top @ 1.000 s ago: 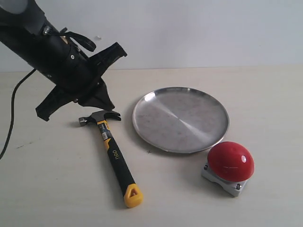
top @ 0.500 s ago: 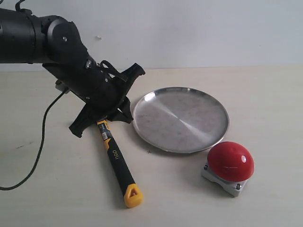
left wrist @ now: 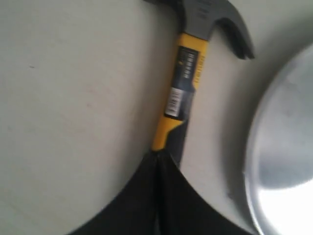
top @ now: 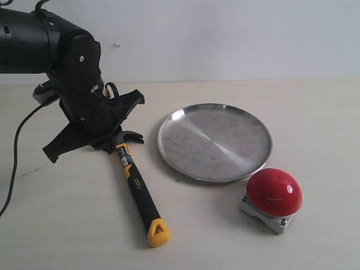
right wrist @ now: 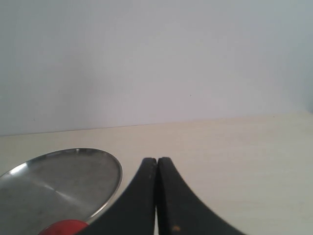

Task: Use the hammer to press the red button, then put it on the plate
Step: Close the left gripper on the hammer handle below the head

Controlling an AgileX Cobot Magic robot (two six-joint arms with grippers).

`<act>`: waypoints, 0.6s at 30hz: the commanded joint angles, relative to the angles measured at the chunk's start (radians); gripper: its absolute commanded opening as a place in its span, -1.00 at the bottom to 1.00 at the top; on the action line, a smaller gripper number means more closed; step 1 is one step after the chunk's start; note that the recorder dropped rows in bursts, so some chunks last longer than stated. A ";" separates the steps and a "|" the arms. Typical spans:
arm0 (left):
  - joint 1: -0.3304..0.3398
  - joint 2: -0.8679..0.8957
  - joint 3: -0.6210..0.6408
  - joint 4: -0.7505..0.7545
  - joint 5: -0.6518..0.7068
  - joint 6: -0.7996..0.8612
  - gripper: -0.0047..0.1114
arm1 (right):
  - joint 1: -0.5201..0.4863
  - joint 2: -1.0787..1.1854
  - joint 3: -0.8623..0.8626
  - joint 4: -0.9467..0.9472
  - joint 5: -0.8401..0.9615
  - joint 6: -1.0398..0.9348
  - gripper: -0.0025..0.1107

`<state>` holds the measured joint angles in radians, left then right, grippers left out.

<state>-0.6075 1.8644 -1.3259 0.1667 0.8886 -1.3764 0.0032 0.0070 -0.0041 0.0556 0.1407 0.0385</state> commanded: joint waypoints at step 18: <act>-0.048 0.293 -0.340 0.160 0.186 -0.074 -0.88 | -0.006 -0.007 0.004 -0.006 -0.009 0.001 -0.96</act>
<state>-0.6591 2.1500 -1.6594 0.3233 1.1078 -1.4508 0.0032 0.0070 -0.0041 0.0556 0.1407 0.0385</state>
